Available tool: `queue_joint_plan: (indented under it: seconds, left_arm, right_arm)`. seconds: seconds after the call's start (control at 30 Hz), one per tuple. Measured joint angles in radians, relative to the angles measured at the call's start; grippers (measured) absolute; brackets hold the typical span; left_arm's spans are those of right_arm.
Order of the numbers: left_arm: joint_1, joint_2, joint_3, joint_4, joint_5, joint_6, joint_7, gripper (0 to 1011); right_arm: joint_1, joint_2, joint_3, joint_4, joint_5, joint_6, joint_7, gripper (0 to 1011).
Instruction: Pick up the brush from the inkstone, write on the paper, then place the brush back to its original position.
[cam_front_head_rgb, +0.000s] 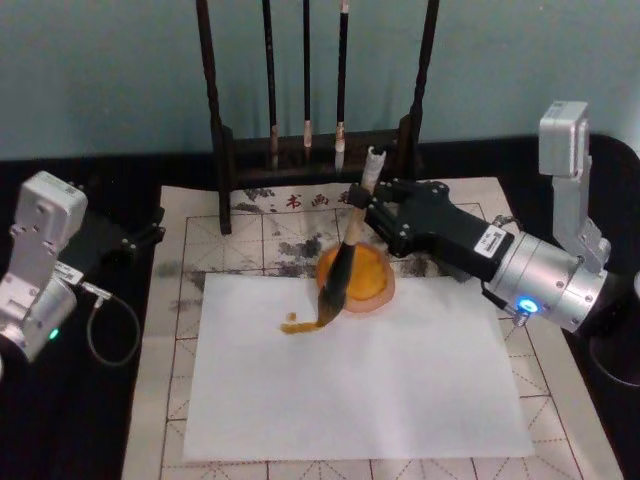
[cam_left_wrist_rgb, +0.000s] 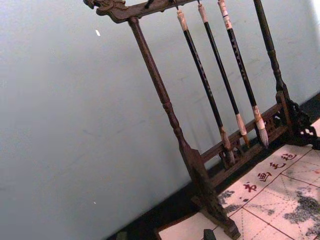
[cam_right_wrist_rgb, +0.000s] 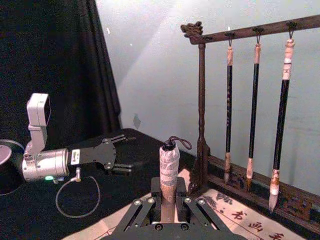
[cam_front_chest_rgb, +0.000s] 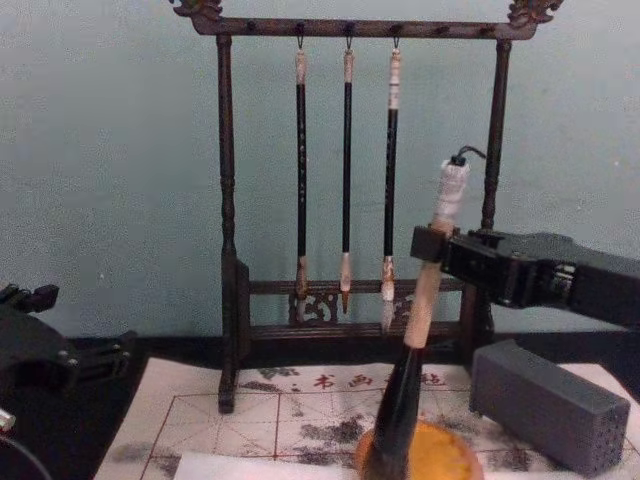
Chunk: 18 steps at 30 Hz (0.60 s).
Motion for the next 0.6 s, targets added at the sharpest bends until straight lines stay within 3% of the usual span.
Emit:
queue_joint_plan:
  seconds: [0.37, 0.6]
  left_arm:
    - [0.0, 0.0, 0.0, 0.0, 0.0, 0.0, 0.0, 1001]
    - [0.0, 0.0, 0.0, 0.0, 0.0, 0.0, 0.0, 1001]
  right_arm:
    - [-0.015, 0.01, 0.018, -0.033, -0.001, -0.008, -0.001, 185]
    - [-0.012, 0.003, 0.039, -0.047, 0.03, -0.006, -0.004, 185]
